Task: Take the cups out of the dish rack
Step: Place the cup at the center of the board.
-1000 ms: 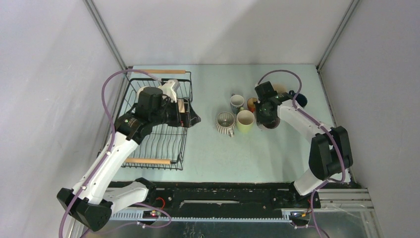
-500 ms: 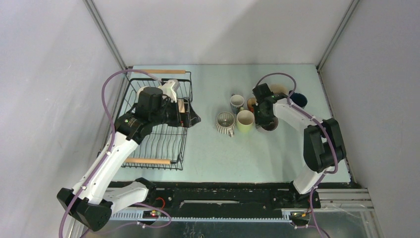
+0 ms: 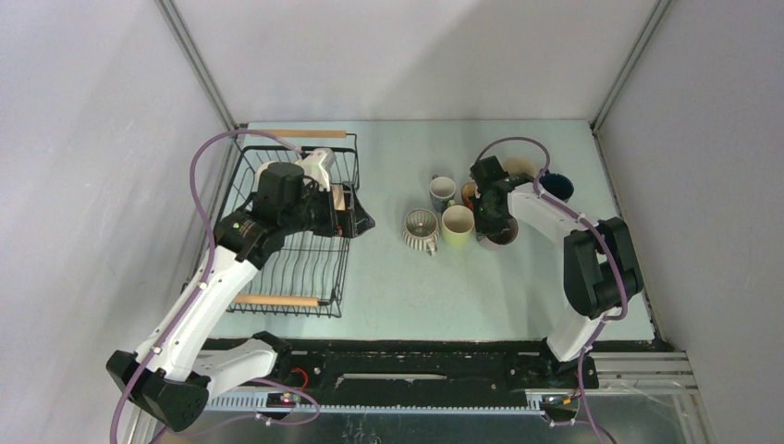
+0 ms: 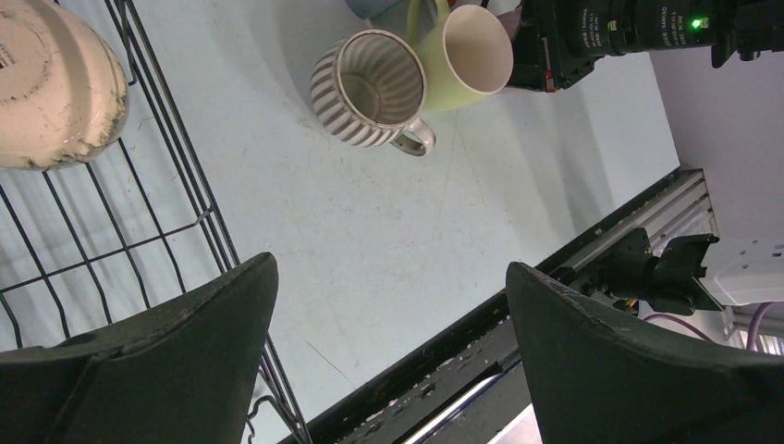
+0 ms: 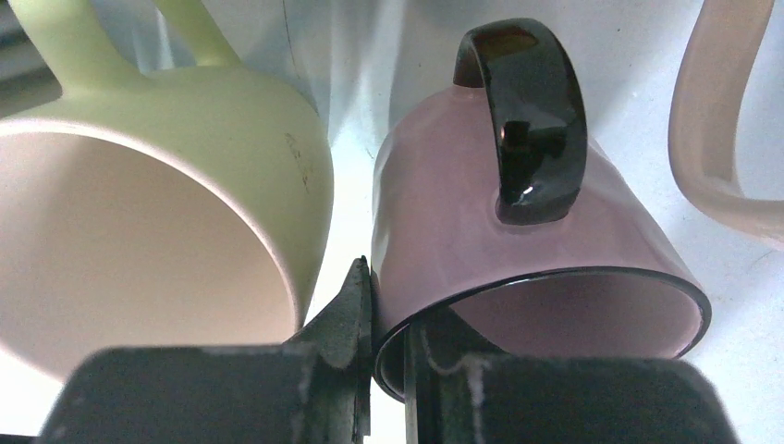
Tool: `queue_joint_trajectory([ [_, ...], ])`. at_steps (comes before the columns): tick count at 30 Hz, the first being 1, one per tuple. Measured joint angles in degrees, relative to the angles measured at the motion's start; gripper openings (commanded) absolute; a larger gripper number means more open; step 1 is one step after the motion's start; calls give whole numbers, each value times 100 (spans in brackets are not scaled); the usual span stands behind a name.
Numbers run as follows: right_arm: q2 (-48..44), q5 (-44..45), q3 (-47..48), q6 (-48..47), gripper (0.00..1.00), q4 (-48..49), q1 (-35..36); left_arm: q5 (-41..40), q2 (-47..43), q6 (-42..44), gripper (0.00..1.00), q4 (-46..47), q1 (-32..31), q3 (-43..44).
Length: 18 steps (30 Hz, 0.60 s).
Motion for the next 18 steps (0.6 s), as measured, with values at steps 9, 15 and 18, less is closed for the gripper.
queue_joint_trajectory([
  [9, 0, -9, 0, -11, 14, -11, 0, 0, 2, 0, 100, -7, 0, 0],
  [15, 0, -46, 2, -17, 19, -17, -2, 0, 2, 0, 100, -46, -2, 0],
  [18, 0, -81, 2, -17, 22, -33, -11, 0, 2, 0, 100, -57, -4, 0],
])
